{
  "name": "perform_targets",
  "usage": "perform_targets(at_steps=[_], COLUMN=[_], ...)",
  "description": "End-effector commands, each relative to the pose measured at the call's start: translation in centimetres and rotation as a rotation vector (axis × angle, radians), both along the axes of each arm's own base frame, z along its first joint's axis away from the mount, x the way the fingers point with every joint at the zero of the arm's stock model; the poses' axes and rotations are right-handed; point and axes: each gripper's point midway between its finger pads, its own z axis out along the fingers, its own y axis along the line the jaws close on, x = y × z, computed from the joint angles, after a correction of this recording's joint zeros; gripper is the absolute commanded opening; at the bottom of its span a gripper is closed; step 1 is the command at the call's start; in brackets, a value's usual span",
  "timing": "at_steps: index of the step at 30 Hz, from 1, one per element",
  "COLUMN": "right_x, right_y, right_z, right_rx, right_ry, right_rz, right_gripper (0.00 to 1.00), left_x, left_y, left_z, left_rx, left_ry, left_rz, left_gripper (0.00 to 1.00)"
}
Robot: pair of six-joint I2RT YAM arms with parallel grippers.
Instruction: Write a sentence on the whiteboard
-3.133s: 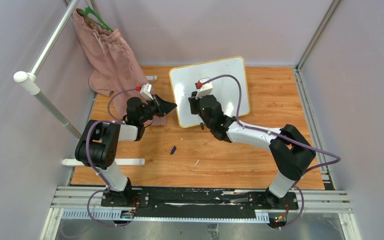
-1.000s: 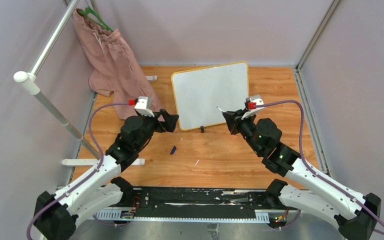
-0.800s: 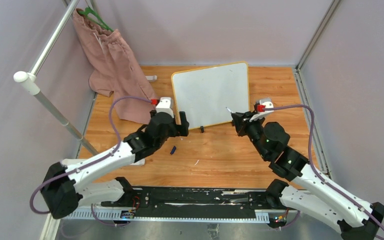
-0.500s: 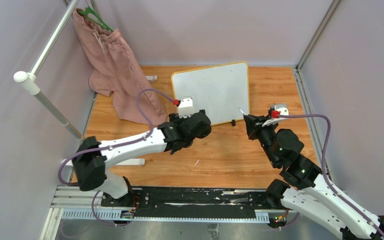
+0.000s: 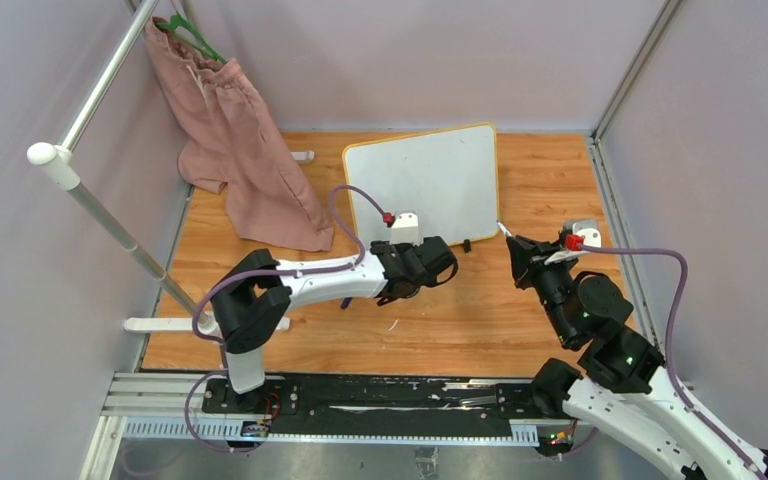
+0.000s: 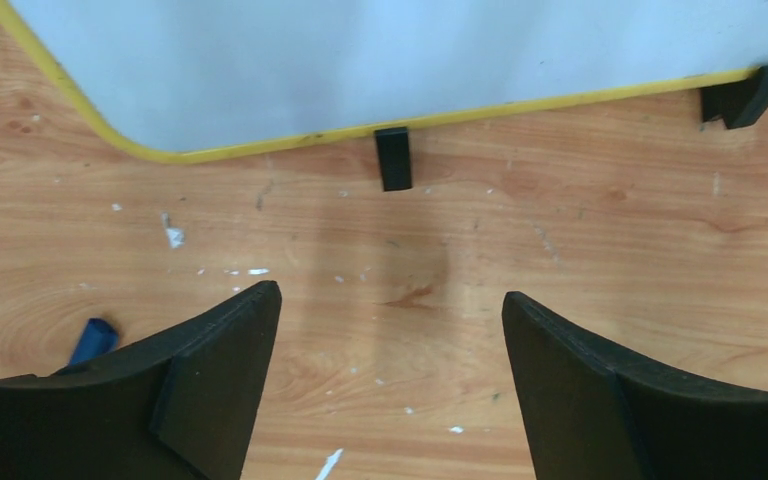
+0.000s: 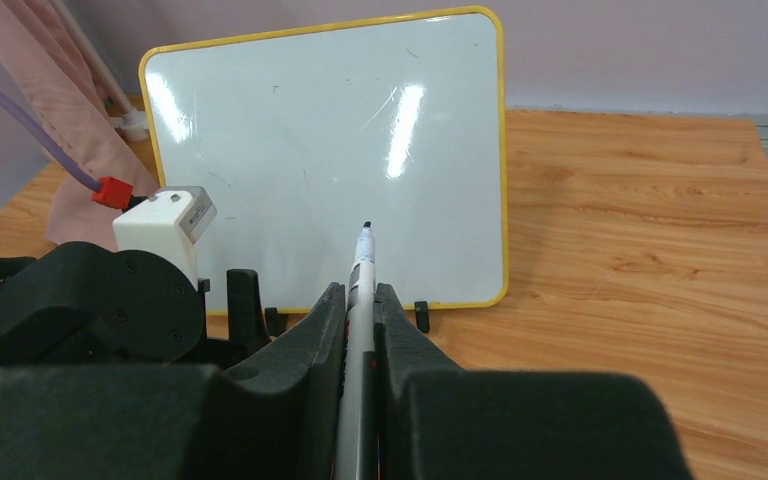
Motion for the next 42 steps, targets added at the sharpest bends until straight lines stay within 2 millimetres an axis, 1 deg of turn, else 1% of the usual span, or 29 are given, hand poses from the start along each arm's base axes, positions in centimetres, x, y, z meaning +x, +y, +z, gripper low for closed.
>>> perform_targets(at_steps=[1,3,6,9,15,19,22,24,28,35,42], right_x=[-0.2,-0.2,-0.3,-0.3,-0.2,-0.1,-0.1,-0.1,-0.1,0.0,0.1], right_y=[-1.2,-1.2,-1.2,-1.2,-1.1,-1.1,-1.1,-1.1,-1.1,-1.2,-1.0], right_z=[0.6,0.7,0.9,1.0,1.1,1.2,1.1,1.0,0.7,0.6,0.4], right_rx=[-0.019,-0.021,-0.022,-0.025,-0.033,-0.036,-0.043,-0.05,-0.055,-0.061,-0.068], right_ry=[-0.02,-0.023,-0.025,-0.028,-0.032,-0.035,-0.039,-0.039,-0.038,-0.037,-0.029], right_rz=[-0.034,-0.031,-0.028,-0.027,-0.025,-0.025,-0.025,-0.025,-0.027,-0.031,-0.028], right_gripper=[0.0,0.0,0.0,0.0,0.0,0.0,0.0,0.0,0.0,0.0,0.0], left_x=[1.8,2.4,3.0,3.2,3.9,4.7,5.4,5.7,5.8,6.3,6.5], left_y=[-1.9,-2.3,-2.3,-2.4,-2.3,-2.1,-1.9,-1.9,-1.8,-1.1,-0.8], left_z=[0.6,0.1,-0.9,-1.5,-2.8,-3.1,-3.0,-3.1,-3.8,-4.7,-5.1], left_rx=[-0.015,-0.018,-0.014,-0.019,-0.011,-0.001,0.02,0.025,0.04,0.05,0.043], left_ry=[-0.05,-0.043,-0.028,-0.024,-0.022,-0.037,-0.066,-0.072,-0.067,-0.061,-0.06], left_rz=[-0.005,-0.004,0.013,0.029,0.053,0.063,0.065,0.068,0.076,0.098,0.098], left_gripper=[0.82,0.73,0.61,0.57,0.54,0.48,0.41,0.38,0.37,0.4,0.34])
